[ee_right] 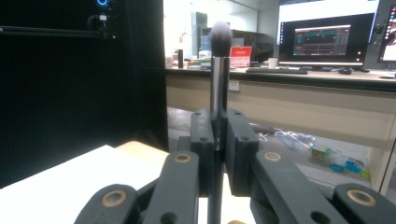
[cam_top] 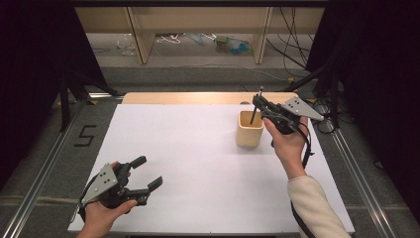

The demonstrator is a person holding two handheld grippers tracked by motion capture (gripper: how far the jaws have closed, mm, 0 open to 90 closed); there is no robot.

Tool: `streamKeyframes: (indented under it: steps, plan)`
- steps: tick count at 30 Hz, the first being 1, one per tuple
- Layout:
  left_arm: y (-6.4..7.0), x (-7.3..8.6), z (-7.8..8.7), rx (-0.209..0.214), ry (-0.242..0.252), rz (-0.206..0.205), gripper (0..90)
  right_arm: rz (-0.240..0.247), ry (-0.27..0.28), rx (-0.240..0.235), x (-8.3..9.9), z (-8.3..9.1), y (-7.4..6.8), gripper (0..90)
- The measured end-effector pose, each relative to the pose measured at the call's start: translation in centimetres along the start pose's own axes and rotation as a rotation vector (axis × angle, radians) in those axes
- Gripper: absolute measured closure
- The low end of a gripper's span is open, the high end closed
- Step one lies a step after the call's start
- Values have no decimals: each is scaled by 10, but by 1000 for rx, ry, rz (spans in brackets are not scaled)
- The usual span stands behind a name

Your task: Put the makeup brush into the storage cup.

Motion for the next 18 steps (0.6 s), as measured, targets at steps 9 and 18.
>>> streamKeyframes:
  steps: [9,18]
  plan:
    - [0,0,0,0,1,2,148,-4,7,8,0,-2,2,837]
    - [0,0,0,1,2,3,148,-4,-9,1,1,-2,3,838]
Point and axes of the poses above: each handheld gripper's, and its own axes: z roughly backward along the jaws, x roughly out of its underside, y roughly to its right, the point moved 8 cm from there along -z, roughly forward along the jaws, and after that the axes turned 9 degrees about z, right-handed, at the moved point
